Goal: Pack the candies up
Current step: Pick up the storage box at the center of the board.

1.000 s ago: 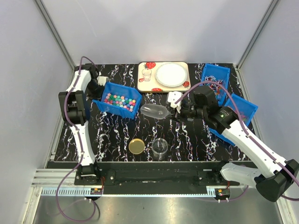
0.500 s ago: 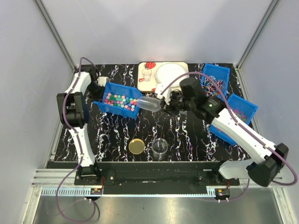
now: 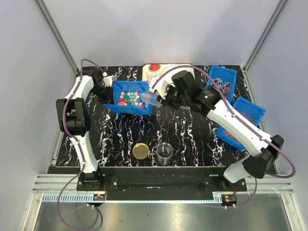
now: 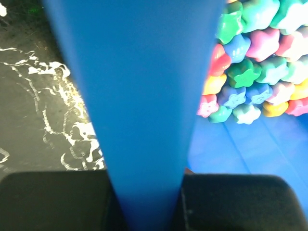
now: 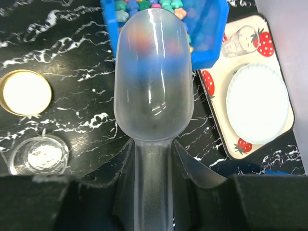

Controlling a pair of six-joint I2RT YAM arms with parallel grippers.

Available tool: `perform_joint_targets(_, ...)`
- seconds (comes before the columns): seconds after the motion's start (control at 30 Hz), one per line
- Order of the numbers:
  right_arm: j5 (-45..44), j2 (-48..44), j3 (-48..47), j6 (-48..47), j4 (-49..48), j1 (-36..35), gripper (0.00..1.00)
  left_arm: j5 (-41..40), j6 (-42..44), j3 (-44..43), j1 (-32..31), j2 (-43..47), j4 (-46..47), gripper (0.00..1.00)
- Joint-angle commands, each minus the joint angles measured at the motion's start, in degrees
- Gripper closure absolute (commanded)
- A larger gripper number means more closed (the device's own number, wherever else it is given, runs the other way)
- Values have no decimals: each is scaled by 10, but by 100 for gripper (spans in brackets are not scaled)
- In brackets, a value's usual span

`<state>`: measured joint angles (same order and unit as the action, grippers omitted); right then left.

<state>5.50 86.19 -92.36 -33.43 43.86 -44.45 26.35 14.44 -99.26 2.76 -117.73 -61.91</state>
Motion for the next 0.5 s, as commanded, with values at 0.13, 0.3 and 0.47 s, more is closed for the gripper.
perform_joint_targets(0.13, 111, -78, -48, 40, 10, -4, 100, 280, 13, -44, 44, -43, -50, 100)
perform_joint_targets(0.3, 103, -67, -57, 40, 13, -3, 100, 307, 52, -22, 44, -38, -62, 100)
perform_joint_targets(0.47, 102, -67, -52, 42, 9, -4, 100, 391, 126, -1, 42, -33, -102, 100)
